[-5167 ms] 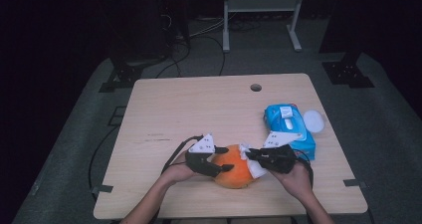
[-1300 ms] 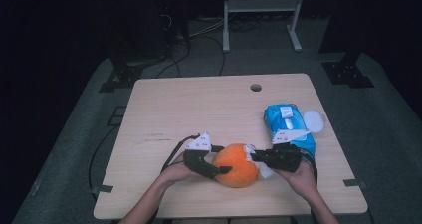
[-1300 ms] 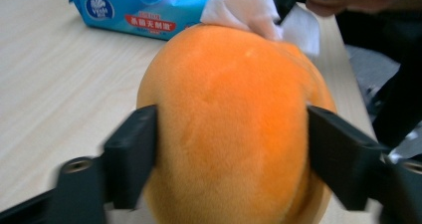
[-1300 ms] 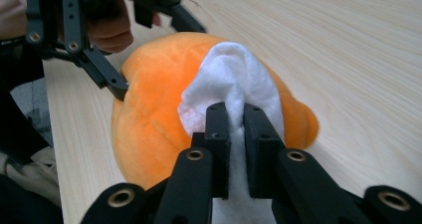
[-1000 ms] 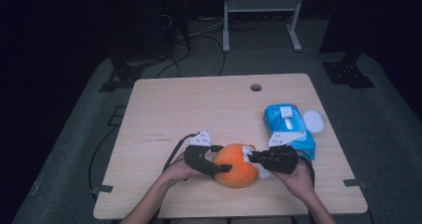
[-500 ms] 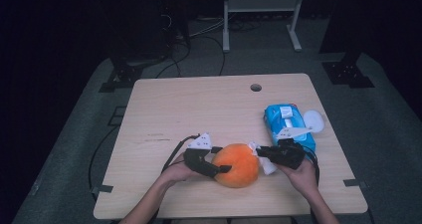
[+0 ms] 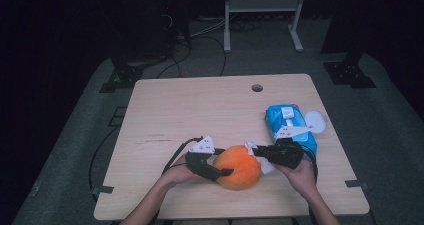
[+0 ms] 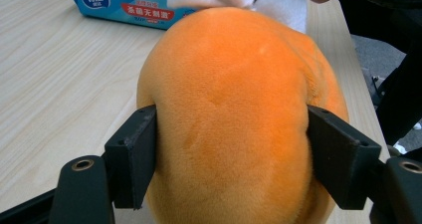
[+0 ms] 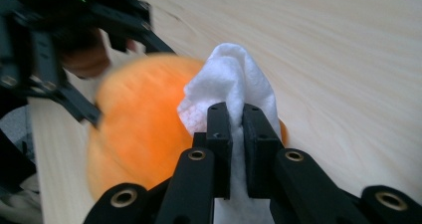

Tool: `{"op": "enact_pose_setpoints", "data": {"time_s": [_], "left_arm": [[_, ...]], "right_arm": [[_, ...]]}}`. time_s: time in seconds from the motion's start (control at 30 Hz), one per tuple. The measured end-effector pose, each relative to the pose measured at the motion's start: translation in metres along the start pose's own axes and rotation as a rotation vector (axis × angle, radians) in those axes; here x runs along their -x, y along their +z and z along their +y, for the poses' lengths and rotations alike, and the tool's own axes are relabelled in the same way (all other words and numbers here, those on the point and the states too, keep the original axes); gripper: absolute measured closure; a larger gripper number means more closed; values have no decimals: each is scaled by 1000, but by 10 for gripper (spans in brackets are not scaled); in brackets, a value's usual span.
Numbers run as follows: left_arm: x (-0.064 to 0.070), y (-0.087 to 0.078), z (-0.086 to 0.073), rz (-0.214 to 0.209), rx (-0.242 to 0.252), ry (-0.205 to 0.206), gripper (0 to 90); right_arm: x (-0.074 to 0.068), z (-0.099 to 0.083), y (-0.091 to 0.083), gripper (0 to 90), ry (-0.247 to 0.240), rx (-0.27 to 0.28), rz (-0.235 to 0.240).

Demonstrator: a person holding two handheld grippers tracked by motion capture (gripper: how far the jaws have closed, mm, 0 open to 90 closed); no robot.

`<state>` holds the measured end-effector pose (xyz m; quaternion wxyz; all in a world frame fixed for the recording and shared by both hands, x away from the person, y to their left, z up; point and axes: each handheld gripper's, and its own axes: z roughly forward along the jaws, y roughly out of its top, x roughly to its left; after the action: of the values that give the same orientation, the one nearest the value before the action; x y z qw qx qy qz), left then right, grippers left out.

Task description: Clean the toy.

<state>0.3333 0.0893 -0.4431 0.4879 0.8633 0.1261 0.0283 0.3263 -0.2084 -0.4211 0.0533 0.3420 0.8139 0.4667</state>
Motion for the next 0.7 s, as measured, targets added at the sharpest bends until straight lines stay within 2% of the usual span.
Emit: {"op": "enact_pose_setpoints", "data": {"time_s": [0.07,0.13,0.27,0.33,0.37,0.43,0.6,0.7], "left_arm": [[1,0,1,1,-5,12,266],[3,1,3,4,-10,24,264],[6,1,5,11,-22,45,262],[7,1,6,15,-24,52,262],[7,1,5,15,-24,50,262],[7,2,5,15,-19,45,262],[7,2,5,13,-17,43,263],[8,2,7,16,-25,56,262]], "right_arm": [[4,-4,-2,826,22,-16,0],[-2,-2,-5,827,10,-9,-9],[-24,12,-2,826,-58,27,28],[-34,18,1,826,-98,27,43],[-37,19,2,826,-114,17,36],[-35,18,3,826,-128,3,22],[-18,7,-6,826,-78,-21,-10],[-22,6,-8,826,-80,-11,-1]]}}
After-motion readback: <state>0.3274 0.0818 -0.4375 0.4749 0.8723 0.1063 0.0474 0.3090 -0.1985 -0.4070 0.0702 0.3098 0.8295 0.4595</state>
